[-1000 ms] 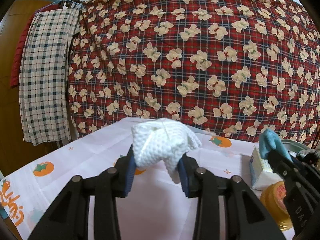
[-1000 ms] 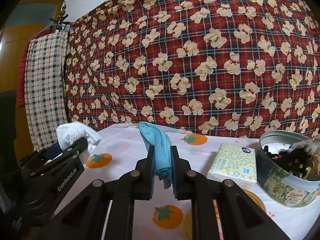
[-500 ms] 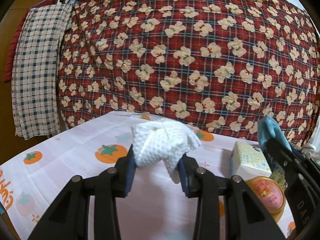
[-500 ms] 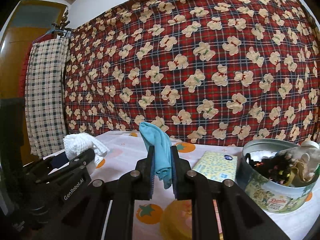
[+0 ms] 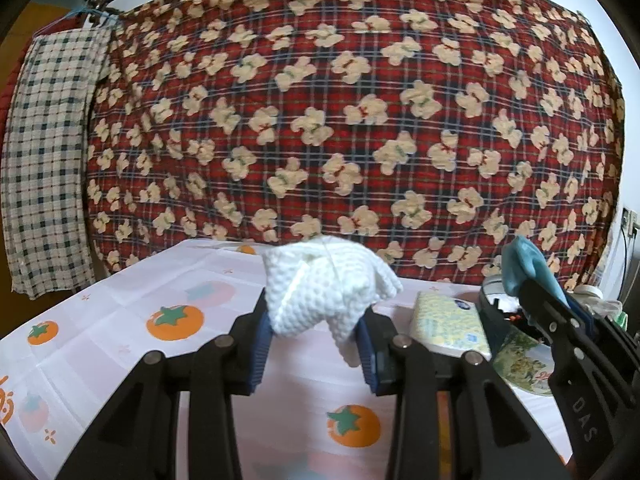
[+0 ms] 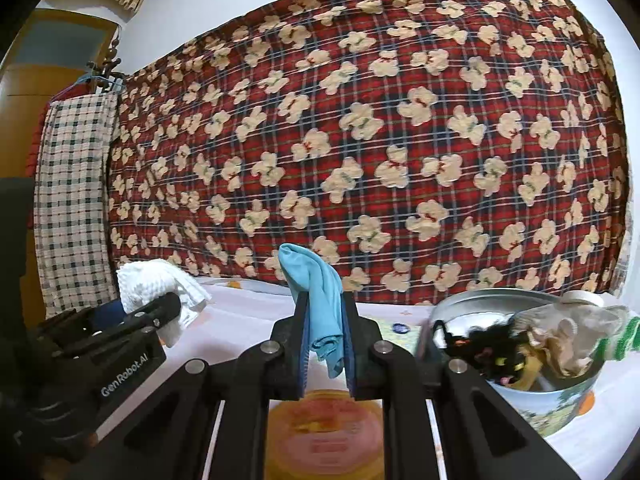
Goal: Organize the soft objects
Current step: 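Carry the white tissue and teal cloth over the tin with both grippers, then lower the tissue and teal cloth into the tin and open both grippers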
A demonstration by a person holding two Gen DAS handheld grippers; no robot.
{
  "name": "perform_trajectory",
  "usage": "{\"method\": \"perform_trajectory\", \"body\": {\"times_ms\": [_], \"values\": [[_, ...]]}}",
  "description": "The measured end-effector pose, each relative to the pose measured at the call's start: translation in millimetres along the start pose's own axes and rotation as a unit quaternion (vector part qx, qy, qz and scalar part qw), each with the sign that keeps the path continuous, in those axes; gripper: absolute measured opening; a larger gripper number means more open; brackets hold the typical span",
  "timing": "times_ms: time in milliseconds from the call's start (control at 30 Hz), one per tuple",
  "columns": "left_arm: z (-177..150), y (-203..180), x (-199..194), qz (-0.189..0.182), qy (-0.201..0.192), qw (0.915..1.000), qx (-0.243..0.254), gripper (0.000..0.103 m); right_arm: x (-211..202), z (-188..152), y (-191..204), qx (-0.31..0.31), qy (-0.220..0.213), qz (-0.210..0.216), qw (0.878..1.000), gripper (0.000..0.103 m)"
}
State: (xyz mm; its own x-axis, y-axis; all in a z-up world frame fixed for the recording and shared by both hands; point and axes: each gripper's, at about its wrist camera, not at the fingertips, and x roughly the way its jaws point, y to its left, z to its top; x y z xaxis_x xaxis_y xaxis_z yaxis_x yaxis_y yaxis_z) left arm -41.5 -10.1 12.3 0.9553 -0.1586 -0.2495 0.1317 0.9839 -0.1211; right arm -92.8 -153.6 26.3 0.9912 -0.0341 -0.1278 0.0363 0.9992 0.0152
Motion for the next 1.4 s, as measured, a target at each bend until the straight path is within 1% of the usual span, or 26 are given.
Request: {"method": "perform_trajectory", "body": {"times_ms": [267, 467, 833, 1133, 1400], "values": [[2.8, -35.0, 0.1, -0.028, -0.002, 0.9995, 0.015, 0.037, -9.4, -0.1, -31.8, -0.017, -0.008, -0.033, 0.999, 0.016], [5.0, -63.8, 0.4, -0.054, -0.001, 0.9982, 0.025, 0.037, -14.6, 1.3, -60.5, -0.018, -0.011, -0.059, 0.998, 0.016], [12.5, -123.1, -0.8, -0.104, -0.010, 0.9933, 0.049, 0.037, -20.6, 4.5, -112.7, -0.018, -0.019, -0.107, 0.994, 0.016], [12.7, -158.2, 7.3, -0.129, -0.004, 0.9899, 0.059, 0.037, -21.0, 8.8, -153.6, -0.004, -0.020, -0.140, 0.990, 0.016], [13.4, -181.4, 14.9, -0.145, -0.001, 0.9874, 0.063, 0.037, -17.3, 10.2, -171.3, -0.003, -0.018, -0.155, 0.988, 0.016]]}}
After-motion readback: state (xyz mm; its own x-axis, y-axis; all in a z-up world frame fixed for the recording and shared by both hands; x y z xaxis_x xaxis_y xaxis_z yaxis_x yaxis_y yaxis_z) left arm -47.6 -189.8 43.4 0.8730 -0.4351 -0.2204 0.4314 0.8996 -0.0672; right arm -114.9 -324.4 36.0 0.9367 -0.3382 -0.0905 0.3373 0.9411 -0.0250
